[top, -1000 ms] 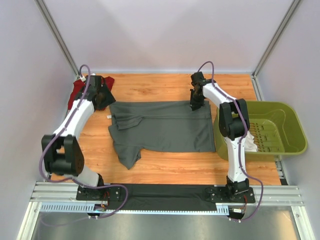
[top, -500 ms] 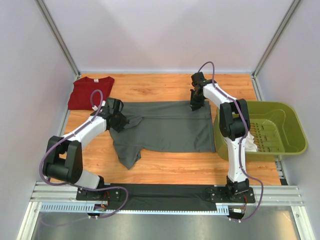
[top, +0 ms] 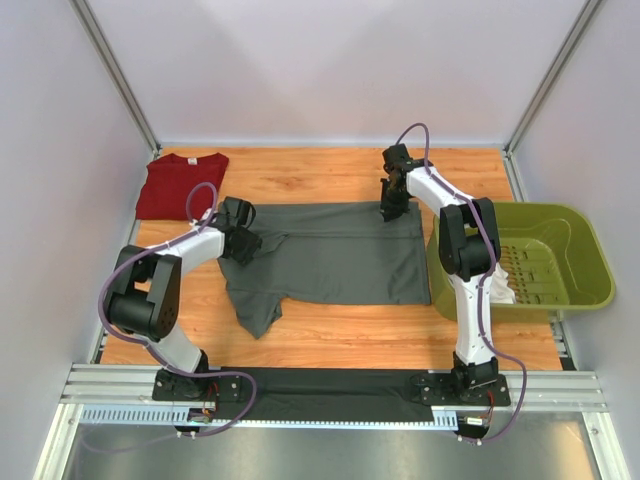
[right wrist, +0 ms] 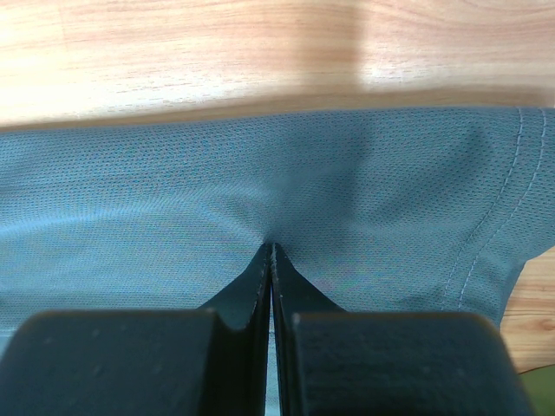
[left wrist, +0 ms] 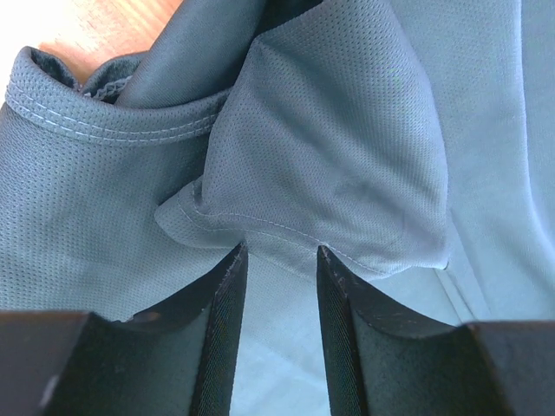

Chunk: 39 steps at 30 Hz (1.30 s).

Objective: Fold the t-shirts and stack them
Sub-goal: Fold the tshirt

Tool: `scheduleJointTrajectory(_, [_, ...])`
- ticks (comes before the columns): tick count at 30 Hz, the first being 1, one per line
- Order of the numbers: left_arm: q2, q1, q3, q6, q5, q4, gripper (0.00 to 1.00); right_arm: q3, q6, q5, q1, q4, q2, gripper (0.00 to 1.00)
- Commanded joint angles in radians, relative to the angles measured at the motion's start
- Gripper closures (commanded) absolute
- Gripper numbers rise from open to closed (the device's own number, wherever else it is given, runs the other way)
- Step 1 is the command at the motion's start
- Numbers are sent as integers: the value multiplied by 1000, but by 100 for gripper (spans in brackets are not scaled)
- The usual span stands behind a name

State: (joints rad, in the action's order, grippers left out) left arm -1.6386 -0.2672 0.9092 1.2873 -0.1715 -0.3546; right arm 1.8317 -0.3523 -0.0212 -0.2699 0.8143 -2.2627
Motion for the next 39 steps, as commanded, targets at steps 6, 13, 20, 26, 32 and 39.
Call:
scheduleJointTrajectory(6, [-32,-7,34,44,-55,25,73,17,-16,6,-3,-3,12,100])
scheduleJointTrajectory(13, [-21,-7,49,43,-69,2,100,6,-16,6,-3,-1,17,100])
scheduleJointTrajectory(20, [85,-7,53,14,-131,-56,100,5,-19,6,-3,-7,19,100])
scheduleJointTrajectory(26, [146,-9,62,17,-117,-144,100,9,-17,6,-5,-6,15,100])
scheduleJointTrajectory(32, [145,-10,31,27,-120,-172,42,8,-17,6,-5,-4,12,100])
scheduleJointTrajectory(39, [94,-1,37,44,-160,-173,28,8,-14,6,-6,-4,15,100])
